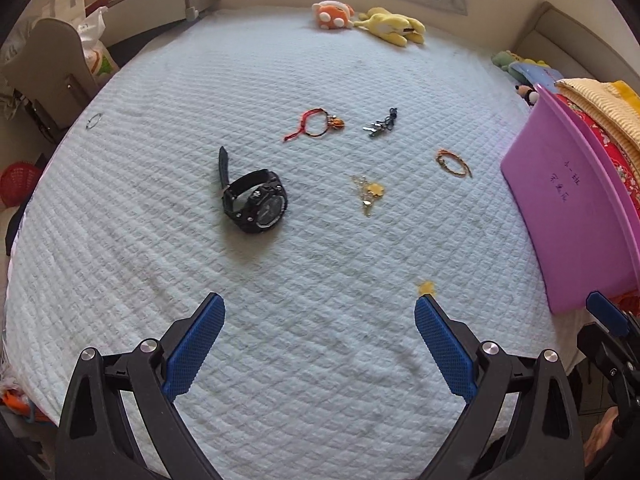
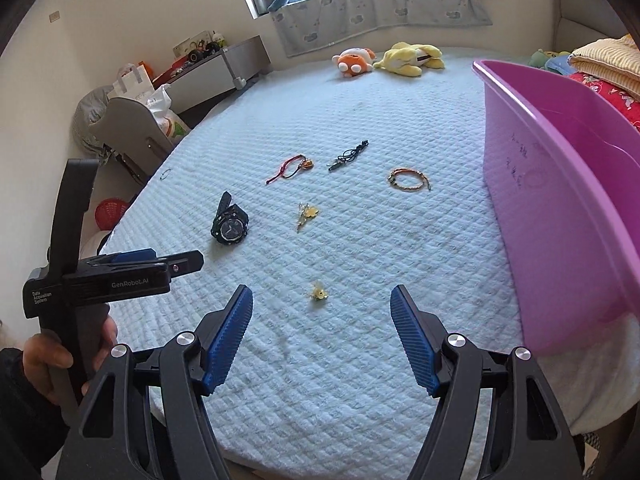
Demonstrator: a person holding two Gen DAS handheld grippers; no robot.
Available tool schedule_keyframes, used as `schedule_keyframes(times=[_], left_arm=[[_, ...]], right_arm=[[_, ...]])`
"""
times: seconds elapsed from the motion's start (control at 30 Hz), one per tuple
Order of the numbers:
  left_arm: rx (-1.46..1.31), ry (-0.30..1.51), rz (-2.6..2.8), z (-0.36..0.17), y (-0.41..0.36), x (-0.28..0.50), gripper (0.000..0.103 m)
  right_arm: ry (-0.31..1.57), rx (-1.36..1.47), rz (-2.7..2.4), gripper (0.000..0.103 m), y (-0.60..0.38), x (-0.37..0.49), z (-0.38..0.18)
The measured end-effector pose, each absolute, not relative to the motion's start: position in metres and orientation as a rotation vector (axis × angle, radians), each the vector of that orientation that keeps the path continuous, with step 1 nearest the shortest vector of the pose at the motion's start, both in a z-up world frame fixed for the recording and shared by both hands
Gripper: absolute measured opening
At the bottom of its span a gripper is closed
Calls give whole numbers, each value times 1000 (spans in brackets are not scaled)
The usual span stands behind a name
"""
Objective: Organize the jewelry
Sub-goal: 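Lower the left tool to the black wristwatch while the right tool approaches the yellow charm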
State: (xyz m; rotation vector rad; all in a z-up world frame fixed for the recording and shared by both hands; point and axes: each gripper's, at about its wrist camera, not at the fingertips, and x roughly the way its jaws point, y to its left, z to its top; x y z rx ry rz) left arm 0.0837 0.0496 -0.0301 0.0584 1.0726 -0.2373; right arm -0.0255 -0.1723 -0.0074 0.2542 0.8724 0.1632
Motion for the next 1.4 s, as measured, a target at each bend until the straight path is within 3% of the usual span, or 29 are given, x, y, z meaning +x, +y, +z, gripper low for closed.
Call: schedule_keyframes(times=[0.57,1.4], left_arm=[[144,1080,-246,-104,119,149,94],[202,963,-467,-125,88,195,94]], right_arm=[[974,298,16,68,-109,7,-109],[917,310,-114,68,-101,33,-135]])
